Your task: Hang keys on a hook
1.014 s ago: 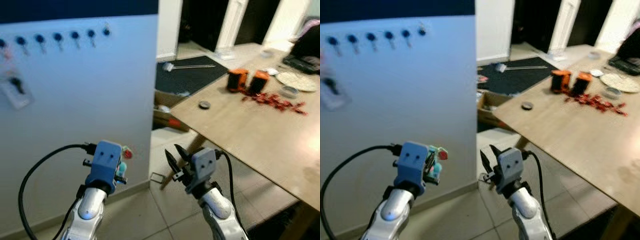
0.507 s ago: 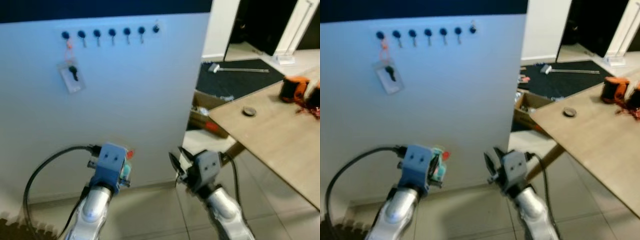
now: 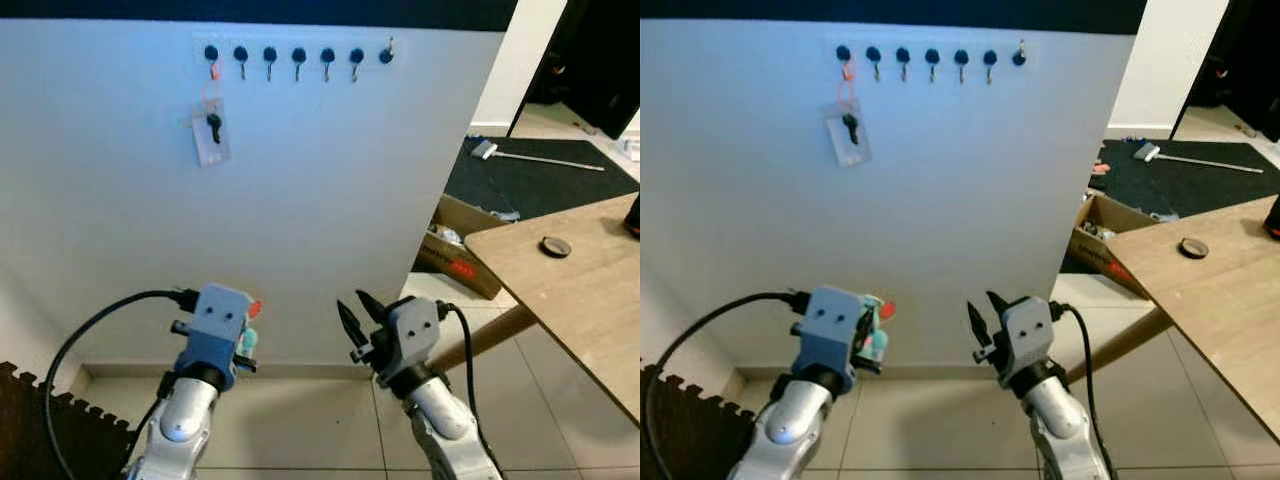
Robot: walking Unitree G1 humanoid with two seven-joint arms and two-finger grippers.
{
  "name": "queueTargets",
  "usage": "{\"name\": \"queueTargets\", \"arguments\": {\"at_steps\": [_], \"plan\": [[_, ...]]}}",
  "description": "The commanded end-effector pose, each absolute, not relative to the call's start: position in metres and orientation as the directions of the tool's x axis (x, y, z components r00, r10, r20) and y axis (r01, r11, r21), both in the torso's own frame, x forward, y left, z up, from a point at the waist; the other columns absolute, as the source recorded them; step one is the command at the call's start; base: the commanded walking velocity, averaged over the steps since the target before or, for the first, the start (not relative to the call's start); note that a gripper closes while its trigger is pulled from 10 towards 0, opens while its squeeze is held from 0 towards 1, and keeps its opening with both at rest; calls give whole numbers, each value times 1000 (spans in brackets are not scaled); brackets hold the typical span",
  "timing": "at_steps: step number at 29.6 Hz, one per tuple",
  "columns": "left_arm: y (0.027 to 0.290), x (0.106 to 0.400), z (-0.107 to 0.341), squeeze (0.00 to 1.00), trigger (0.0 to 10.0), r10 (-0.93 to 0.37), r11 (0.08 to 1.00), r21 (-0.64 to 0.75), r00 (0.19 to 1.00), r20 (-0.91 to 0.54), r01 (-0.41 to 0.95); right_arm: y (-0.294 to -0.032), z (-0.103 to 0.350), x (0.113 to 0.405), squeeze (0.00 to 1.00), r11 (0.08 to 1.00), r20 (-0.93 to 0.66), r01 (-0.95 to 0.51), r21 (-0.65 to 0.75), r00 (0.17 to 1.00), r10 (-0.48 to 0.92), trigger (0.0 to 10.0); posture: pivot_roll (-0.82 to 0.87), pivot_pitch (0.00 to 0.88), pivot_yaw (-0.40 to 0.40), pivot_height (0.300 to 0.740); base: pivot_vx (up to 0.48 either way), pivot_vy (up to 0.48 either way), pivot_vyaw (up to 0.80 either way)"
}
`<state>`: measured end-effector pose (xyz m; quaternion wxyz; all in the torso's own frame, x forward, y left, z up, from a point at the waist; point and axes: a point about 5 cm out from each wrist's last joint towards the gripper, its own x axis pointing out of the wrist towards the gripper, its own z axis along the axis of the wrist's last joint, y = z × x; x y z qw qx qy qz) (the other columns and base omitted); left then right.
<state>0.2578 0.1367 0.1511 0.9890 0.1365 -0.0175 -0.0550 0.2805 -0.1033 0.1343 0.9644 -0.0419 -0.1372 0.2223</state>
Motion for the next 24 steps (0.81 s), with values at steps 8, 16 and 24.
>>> {"name": "queueTargets", "arguments": {"at_steps": [8, 16, 24], "plan": [[142, 271, 160, 0, 10000, -19, 961, 277, 997, 68, 0, -125, 121, 288, 0, 960, 190, -278, -43, 941, 281, 10000, 107, 117, -29, 740, 0, 0, 0], [140, 288, 176, 0, 10000, 65, 935, 334, 983, 174, -121, -134, 116, 290, 0, 976, 173, -216, -40, 960, 220, 10000, 92, 105, -22, 740, 0, 0, 0], [138, 290, 172, 0, 10000, 60, 938, 330, 986, 153, -108, -133, 115, 288, 0, 976, 172, -212, -37, 961, 216, 10000, 82, 100, -14, 740, 0, 0, 0]]}}
